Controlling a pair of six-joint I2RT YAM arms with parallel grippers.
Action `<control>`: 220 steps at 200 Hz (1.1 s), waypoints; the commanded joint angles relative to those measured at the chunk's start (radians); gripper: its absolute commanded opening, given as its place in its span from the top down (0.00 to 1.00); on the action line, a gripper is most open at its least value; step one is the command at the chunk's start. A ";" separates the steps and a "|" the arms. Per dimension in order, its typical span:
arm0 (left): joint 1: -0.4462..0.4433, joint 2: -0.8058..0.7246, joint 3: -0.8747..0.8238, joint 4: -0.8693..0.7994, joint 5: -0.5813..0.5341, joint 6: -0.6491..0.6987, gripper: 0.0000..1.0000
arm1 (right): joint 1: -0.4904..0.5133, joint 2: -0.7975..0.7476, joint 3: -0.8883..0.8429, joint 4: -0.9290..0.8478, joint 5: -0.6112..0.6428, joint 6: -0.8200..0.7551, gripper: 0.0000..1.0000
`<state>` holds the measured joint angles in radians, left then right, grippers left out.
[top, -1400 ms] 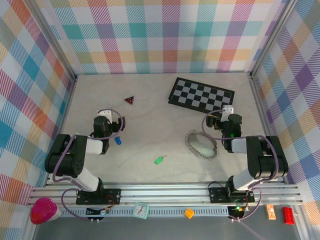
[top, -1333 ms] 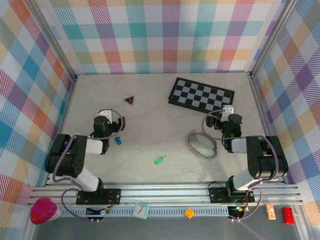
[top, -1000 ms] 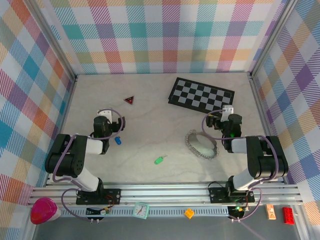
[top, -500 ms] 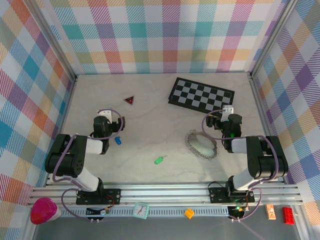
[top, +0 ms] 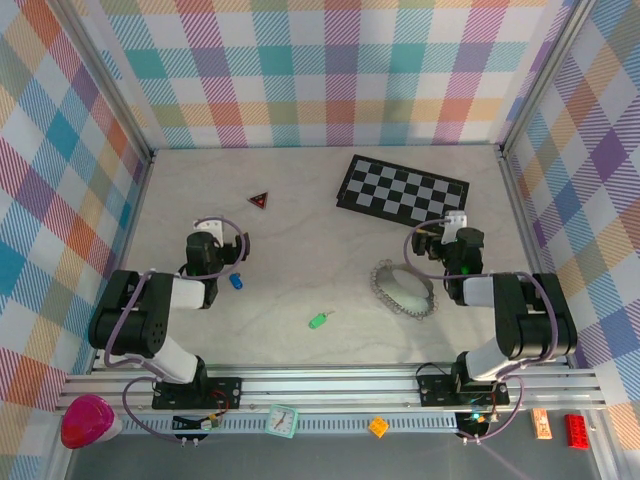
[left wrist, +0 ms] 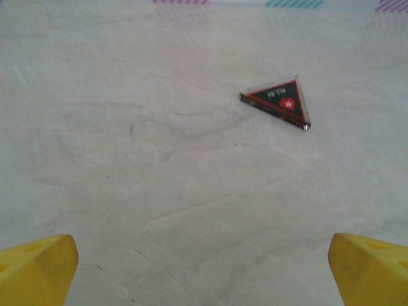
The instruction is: Put the keys on the keyring
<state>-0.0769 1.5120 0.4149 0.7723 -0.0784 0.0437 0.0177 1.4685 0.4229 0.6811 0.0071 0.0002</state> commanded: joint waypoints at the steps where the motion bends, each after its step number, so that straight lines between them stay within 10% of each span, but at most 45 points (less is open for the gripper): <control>1: 0.010 -0.144 0.020 -0.108 -0.034 -0.018 0.00 | -0.008 -0.131 0.120 -0.282 0.013 0.025 0.01; 100: -0.070 -0.464 0.127 -0.597 0.074 -0.266 0.04 | 0.044 -0.300 0.248 -0.939 -0.213 0.479 0.12; 220: -0.537 -0.437 0.065 -0.593 -0.054 -0.527 0.10 | 0.544 -0.122 0.372 -1.247 0.131 0.562 0.50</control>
<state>-0.5442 1.0557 0.4942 0.1490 -0.0589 -0.3973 0.5423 1.2900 0.7467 -0.5018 0.0208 0.5133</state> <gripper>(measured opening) 0.899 0.528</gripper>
